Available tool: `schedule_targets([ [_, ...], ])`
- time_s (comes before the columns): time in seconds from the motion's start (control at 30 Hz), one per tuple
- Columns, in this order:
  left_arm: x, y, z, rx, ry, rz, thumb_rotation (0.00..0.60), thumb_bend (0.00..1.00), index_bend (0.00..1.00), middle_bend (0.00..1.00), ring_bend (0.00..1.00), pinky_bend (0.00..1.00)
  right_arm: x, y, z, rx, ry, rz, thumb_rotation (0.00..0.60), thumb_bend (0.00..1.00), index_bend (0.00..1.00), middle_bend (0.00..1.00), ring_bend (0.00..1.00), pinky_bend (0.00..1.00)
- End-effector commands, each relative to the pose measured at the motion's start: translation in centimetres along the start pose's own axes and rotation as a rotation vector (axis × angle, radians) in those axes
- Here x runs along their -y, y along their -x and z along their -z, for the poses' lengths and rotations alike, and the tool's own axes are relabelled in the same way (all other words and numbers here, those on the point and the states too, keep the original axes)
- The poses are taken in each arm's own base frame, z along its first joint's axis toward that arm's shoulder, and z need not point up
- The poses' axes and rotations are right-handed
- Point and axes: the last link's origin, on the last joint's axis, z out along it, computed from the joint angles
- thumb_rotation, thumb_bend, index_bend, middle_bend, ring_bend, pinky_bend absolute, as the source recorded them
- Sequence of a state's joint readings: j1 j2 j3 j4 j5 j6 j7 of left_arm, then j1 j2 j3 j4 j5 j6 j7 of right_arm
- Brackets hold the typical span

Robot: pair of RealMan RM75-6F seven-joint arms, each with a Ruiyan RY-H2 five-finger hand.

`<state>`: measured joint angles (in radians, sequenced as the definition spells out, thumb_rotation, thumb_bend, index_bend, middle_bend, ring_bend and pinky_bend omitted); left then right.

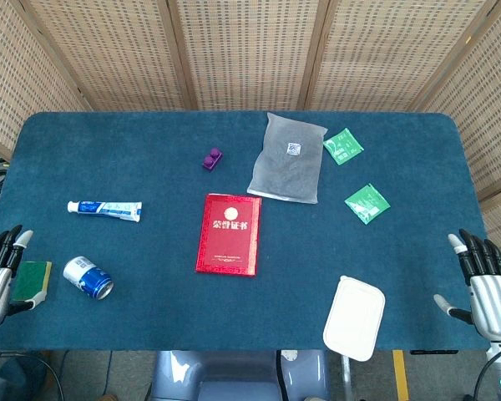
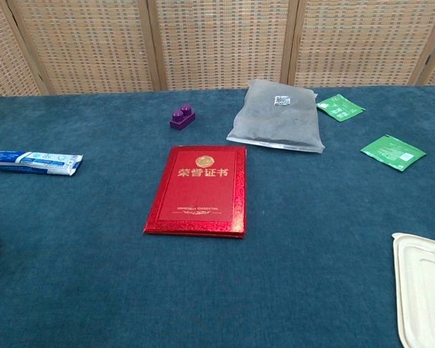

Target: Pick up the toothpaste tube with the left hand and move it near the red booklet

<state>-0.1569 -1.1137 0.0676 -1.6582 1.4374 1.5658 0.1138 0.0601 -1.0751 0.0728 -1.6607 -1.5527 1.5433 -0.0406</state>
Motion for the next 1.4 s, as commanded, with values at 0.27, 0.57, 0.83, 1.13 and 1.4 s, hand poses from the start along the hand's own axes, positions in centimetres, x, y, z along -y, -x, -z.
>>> schedule_targets([
  [0.27,0.3,0.3,-1.8,0.020,0.005,-0.029,0.600,0.00,0.00,0.00,0.00,0.00,0.0,0.1,0.0,-0.001,0.007,-0.007,0.600,0.00,0.00,0.00,0.00,0.00],
  [0.57,1.0,0.4,-13.3,0.101,0.051,-0.063,0.600,0.02,0.00,0.00,0.00,0.00,0.0,0.3,-0.3,0.004,0.017,0.000,0.600,0.00,0.00,0.00,0.00,0.00],
  [0.83,0.5,3.6,-20.8,0.221,0.060,-0.074,0.600,0.06,0.11,0.17,0.10,0.13,0.0,1.3,-0.7,0.031,0.033,0.029,0.600,0.00,0.00,0.00,0.00,0.00],
  [1.13,-0.3,6.8,-24.2,0.308,0.032,-0.111,0.600,0.16,0.19,0.20,0.14,0.17,-0.1,2.1,-1.1,0.053,0.053,0.054,0.600,0.00,0.00,0.00,0.00,0.00],
  [1.4,-0.8,9.2,-25.5,0.350,0.002,-0.133,0.600,0.19,0.25,0.25,0.17,0.21,-0.5,2.8,-1.4,0.071,0.072,0.069,0.600,0.00,0.00,0.00,0.00,0.00],
])
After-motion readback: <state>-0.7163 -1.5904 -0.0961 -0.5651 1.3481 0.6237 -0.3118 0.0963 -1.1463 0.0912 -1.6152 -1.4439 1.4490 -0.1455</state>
